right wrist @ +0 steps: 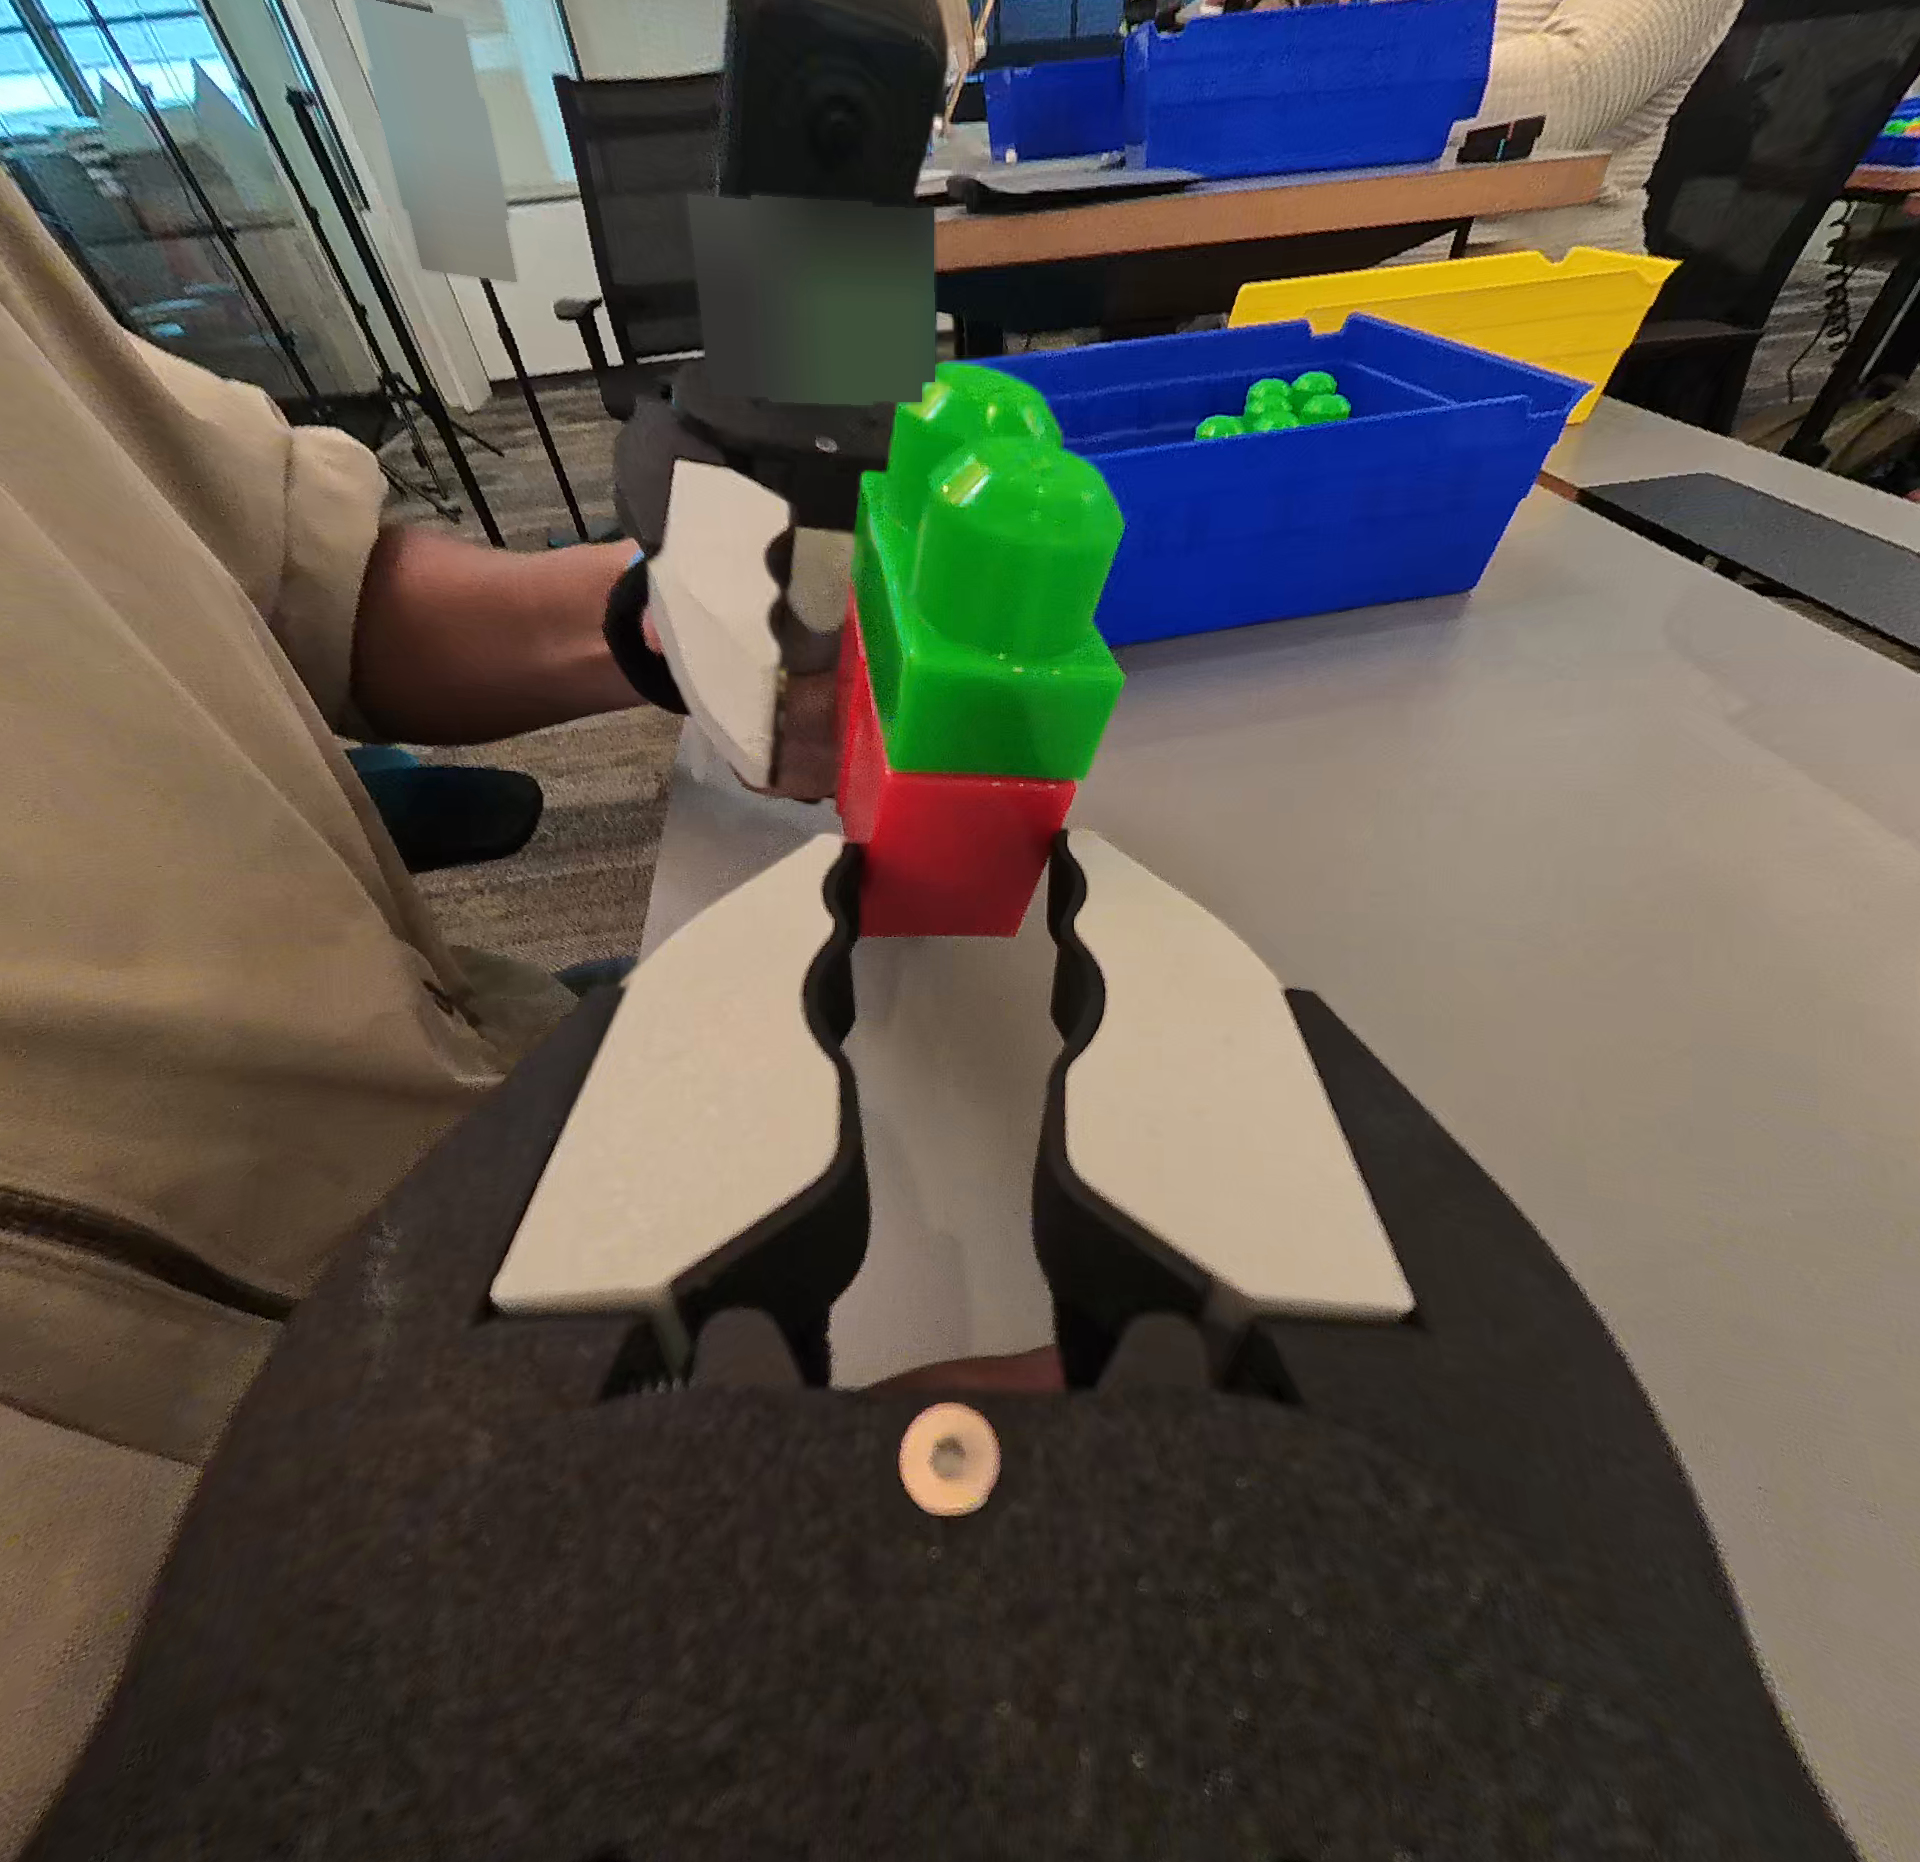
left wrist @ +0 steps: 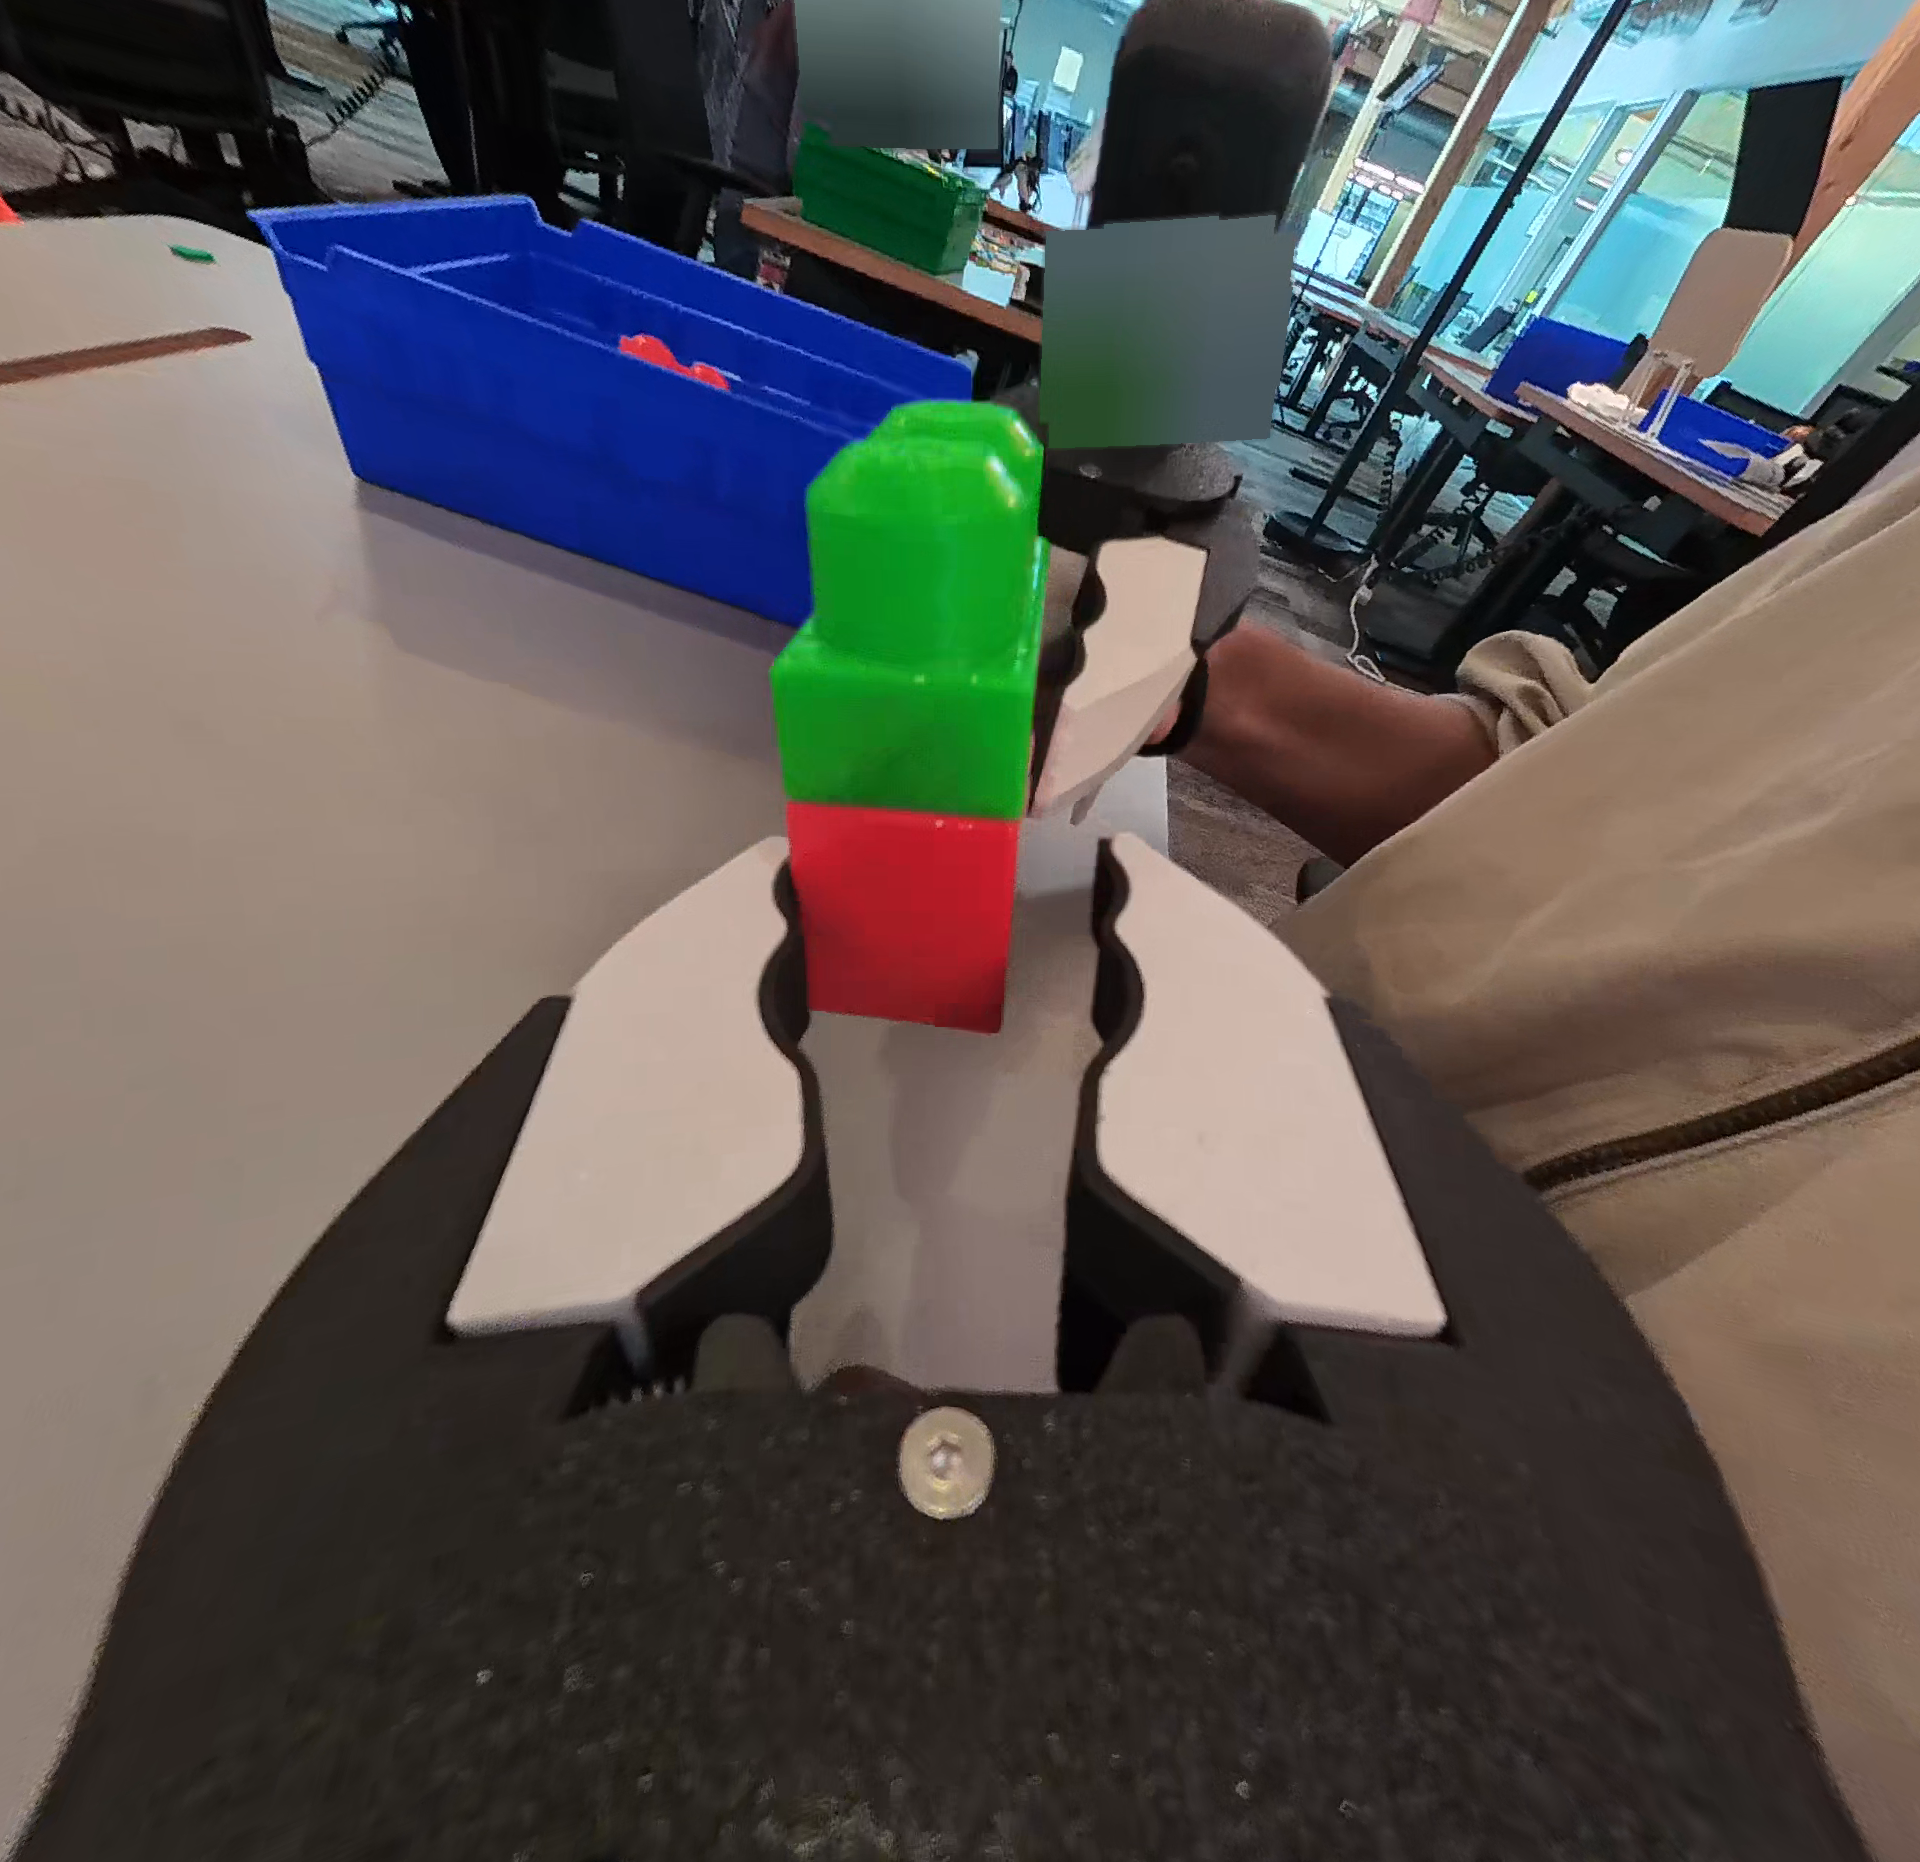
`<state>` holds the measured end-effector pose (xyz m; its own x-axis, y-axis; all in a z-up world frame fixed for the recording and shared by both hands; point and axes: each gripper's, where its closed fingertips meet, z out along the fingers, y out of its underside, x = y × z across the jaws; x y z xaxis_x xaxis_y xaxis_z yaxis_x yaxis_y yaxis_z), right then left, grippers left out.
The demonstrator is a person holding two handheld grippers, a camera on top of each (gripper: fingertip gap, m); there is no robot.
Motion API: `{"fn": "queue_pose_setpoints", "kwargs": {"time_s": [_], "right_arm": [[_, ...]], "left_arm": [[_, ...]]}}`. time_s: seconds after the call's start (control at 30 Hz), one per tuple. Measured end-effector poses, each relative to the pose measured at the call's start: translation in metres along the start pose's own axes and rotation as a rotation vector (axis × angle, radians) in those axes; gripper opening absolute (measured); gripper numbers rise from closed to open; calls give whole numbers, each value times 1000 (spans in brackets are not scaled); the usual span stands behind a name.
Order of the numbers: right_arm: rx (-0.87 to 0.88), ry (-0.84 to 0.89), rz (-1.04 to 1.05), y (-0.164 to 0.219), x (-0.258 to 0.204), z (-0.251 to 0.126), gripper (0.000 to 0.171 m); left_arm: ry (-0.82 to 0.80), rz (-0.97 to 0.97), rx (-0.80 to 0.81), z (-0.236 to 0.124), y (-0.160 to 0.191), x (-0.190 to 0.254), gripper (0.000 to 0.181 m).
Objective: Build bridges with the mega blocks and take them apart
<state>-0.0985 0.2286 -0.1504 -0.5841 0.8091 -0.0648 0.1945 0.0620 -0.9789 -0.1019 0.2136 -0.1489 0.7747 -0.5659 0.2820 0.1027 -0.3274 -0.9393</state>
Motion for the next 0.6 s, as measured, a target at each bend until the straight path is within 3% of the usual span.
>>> {"fn": "queue_pose_setpoints", "kwargs": {"time_s": [0.23, 0.33, 0.6], "right_arm": [[-94, -30, -40, 15, -5, 7, 34], [-127, -59, -46, 19, -9, 8, 34], [-176, -39, -74, 24, -5, 7, 35]], "left_arm": [[-8, 25, -42, -2, -3, -7, 57], [38, 37, -56, -2, -3, -3, 39], [31, 85, -83, 0, 5, -6, 38]]}}
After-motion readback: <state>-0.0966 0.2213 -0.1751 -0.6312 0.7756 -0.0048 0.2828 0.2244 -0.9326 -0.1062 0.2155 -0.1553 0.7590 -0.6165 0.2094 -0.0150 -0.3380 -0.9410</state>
